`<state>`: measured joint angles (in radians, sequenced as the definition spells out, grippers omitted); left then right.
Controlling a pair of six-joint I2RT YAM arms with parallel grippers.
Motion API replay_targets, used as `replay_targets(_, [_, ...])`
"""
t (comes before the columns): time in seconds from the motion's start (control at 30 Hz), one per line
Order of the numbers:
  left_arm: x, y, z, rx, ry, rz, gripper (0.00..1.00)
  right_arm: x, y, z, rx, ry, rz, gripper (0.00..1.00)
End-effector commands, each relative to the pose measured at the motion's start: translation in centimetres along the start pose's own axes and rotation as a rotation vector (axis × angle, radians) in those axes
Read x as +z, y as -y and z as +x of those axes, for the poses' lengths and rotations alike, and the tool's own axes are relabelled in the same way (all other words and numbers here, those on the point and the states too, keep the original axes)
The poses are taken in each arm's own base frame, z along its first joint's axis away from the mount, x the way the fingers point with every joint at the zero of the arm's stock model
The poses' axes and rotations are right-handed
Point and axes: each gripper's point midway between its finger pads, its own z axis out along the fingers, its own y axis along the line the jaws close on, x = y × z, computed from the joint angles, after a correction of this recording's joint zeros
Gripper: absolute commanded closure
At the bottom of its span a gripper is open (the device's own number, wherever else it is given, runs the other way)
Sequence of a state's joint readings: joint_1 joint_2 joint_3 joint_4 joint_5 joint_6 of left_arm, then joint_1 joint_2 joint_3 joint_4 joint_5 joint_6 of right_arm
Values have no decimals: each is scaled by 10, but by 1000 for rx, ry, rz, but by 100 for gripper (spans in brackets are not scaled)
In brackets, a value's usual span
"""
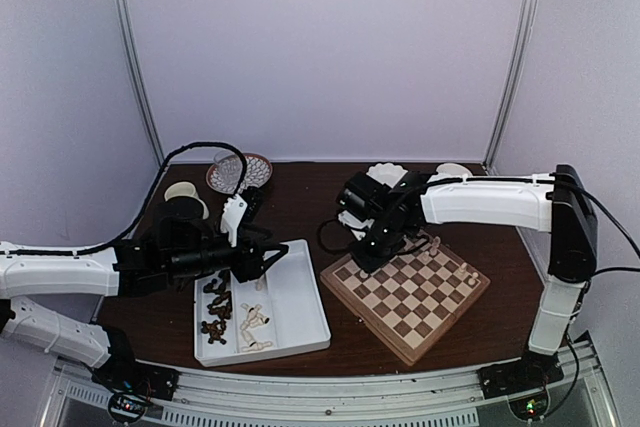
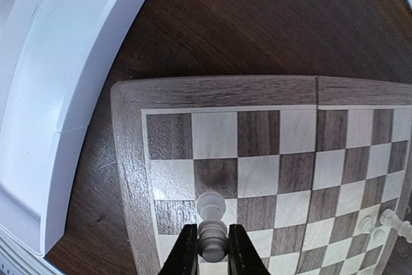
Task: Set up the chess pieces on the board
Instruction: Pick up the queen from the chessboard, then place the queen at d1.
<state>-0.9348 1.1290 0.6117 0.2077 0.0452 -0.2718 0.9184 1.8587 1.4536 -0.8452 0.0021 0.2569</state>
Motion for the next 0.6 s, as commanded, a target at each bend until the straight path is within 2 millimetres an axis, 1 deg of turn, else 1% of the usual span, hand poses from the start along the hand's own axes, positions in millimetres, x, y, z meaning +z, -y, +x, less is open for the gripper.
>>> replay_targets(0.0, [-4,3,-18,0,45,10,47,-40,28,-6,20,90,101,90])
replay_targets(0.07, [-4,2,-18,1,45,8,47,-48,39,-4,42,107,129,94])
replay_targets(0.27, [-3,2,-16,3,40,6,47,-67,79,4,145,168,186,94])
replay_targets(0.4, [-4,3,-17,3,41,11,47,-76,116,17,215,172,305,93])
replay_targets(0.57, [-5,3,-18,1,45,13,47,-86,144,30,276,180,368,92])
